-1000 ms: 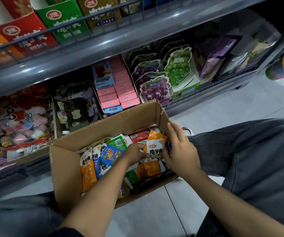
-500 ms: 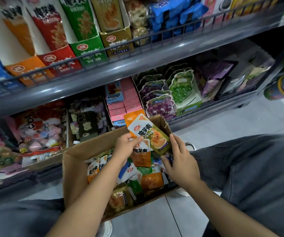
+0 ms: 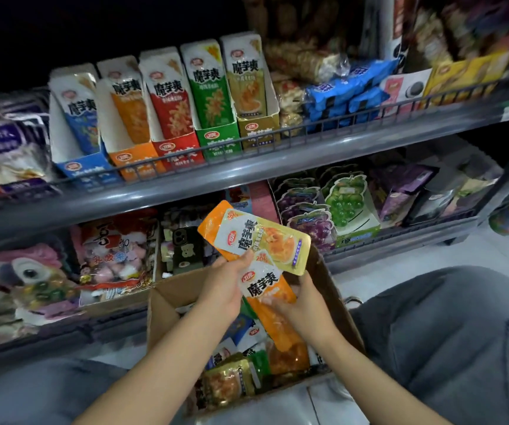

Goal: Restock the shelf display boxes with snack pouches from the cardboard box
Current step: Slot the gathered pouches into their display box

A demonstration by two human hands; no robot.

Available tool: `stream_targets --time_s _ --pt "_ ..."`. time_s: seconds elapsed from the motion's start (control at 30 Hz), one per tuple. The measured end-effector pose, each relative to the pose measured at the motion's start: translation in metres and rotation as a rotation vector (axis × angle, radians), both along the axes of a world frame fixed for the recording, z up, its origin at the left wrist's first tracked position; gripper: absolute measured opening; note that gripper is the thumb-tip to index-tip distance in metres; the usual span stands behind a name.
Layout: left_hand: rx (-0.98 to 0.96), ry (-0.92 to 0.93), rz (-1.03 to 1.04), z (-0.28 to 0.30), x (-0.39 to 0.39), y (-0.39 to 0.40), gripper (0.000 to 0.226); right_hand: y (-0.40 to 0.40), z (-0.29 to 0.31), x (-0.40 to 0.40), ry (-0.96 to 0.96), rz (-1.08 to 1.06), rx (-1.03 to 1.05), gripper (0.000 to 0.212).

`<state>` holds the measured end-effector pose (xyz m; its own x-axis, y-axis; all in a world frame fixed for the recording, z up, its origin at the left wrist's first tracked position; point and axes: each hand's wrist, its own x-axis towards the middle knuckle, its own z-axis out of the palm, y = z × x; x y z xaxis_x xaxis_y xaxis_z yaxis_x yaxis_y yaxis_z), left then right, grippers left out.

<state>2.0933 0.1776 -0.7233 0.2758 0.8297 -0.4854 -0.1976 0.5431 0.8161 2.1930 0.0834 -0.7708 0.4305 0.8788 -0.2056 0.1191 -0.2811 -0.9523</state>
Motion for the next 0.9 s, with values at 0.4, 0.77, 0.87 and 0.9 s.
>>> stream_targets --time_s 0.4,0.77,0.87,0.9 --pt "0.174 0.349 -0.194 0.015 -0.073 0.017 0.023 0.007 0.034 0.015 0.236 -0.107 0.073 0.016" --pt "0.541 0.682 -1.056 0.02 -0.08 0.017 0.026 0.016 0.047 0.017 0.008 0.219 0.104 0.016" --pt "0.459 0.579 -1.03 0.012 -0.081 0.017 0.03 0.017 0.048 0.015 0.014 0.236 0.108 0.023" --pt "0.401 0.532 -0.97 0.009 -0.081 0.017 0.031 0.018 0.048 0.015 0.011 0.199 0.126 0.024"
